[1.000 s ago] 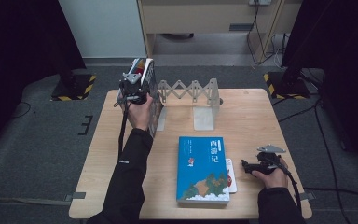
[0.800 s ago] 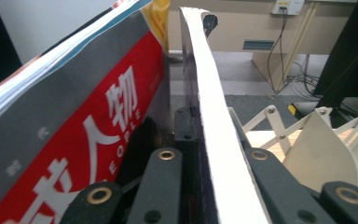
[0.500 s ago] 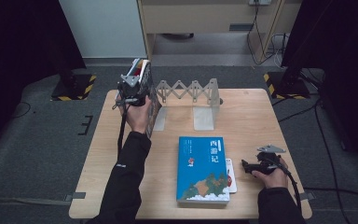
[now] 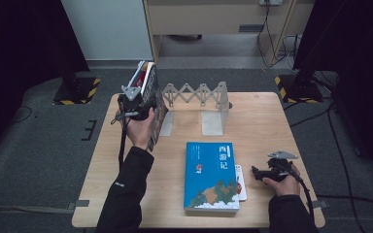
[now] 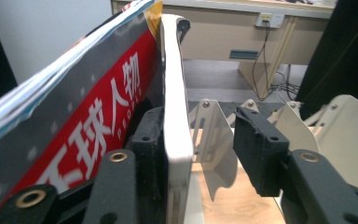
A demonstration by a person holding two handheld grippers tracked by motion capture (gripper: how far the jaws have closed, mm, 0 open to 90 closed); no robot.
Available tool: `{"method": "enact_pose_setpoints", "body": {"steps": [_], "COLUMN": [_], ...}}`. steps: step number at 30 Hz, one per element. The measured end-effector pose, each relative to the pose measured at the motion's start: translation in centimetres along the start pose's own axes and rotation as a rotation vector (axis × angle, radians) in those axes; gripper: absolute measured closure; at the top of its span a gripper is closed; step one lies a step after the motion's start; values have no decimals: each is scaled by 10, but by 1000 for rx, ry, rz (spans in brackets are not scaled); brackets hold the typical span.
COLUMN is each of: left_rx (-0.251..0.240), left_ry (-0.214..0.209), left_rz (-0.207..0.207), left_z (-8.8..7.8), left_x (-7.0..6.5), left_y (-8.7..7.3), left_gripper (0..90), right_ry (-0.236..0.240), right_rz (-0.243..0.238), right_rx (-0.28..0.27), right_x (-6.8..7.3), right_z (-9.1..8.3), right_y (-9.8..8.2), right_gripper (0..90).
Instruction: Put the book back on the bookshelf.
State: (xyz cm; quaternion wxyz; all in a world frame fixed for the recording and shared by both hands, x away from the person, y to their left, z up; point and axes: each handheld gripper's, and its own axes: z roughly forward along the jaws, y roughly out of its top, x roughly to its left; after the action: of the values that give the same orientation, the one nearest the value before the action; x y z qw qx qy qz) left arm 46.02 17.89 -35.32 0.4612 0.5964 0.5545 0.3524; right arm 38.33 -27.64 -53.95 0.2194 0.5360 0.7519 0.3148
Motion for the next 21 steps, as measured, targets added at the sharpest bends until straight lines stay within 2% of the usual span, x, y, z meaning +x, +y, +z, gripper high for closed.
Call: {"method": "enact_pose_setpoints", "body": {"steps": [5,8,11,15,17,19,21], "left_rx": [-27,-37,-45,-46,-61,-73,-87], "left_ry": [-18,-40,-53,-95,-123,-162,-181], "left_rz": [13,-10,-16,-39,-34,-46,-46], "left_z": [-14,-22,-29,-39,-44,-48,-53], "left_x": [1,4,8,15,19,21,22], "left_y": [-8,-11,-15,-21,-23,-26,-28], "left_gripper": [475,453,437,405,403,393,387], "right_ry": [0,0,0,0,0,0,0], "right_rz": [0,0,0,1,1,1,1], "right_rx": [0,0,0,1,1,1,1], "right_x": [0,0,0,0,0,0,0], "right_z": [0,0,0,0,0,0,0], "right_y": [0,0,0,0,0,0,0], "right_gripper": [25,24,24,24,24,24,24]}}
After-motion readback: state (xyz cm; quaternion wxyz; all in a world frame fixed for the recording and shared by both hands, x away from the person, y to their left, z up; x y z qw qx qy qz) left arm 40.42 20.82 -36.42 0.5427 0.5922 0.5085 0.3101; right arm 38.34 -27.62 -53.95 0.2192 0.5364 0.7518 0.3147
